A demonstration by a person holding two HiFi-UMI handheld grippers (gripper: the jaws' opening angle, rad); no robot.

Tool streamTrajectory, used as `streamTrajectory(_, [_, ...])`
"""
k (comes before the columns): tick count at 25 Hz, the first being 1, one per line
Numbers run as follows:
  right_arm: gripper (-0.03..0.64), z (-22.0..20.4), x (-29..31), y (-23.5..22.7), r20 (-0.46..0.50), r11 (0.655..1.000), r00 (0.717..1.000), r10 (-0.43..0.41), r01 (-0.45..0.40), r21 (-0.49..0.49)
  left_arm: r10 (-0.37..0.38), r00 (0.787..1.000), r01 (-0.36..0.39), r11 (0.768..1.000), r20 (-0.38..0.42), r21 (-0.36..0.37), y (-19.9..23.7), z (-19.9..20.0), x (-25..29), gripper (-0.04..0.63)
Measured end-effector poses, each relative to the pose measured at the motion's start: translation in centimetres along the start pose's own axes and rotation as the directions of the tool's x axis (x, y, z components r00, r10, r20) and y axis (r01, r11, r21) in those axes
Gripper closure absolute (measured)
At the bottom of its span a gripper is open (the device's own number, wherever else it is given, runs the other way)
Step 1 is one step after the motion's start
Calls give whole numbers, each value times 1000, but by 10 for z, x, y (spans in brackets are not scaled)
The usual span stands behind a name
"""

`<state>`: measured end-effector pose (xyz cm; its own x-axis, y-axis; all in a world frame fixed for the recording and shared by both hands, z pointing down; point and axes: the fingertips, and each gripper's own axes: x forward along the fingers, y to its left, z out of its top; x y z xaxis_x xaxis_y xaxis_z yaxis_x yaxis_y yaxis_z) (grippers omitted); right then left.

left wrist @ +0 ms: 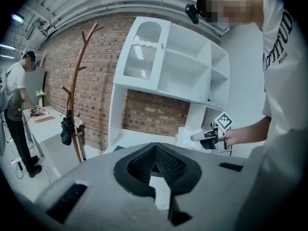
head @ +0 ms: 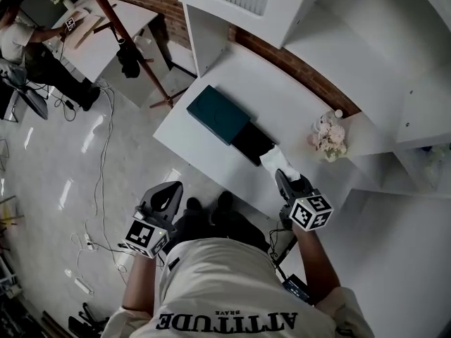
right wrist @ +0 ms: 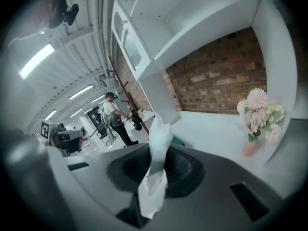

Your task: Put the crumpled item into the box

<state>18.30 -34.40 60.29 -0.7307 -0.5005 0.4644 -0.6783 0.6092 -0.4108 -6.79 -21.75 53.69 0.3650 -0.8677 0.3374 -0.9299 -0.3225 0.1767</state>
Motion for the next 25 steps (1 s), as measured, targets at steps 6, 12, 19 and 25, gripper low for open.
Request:
streamTrajectory(6, [541,-16,40,-16,-60,999,998,-24,26,37,-44,999,44,999,-31,11,19,-4,19,569])
streamTrajectory(12, [541,-36,75,-27,-143,995,987,-71,80,60,-108,994,109,994,-28,3,47,1,44,569])
streamTrajectory(19, [540,-72,127,-52,-266,964,957,-113,170,204,-245,966,246,969,-76,0,69,-7,75,569])
streamTrajectory(25, [540,-106,170,-79,-396,940,909,-134,242,239,-308,945,307,951,-110,-25,85,-12,93,569])
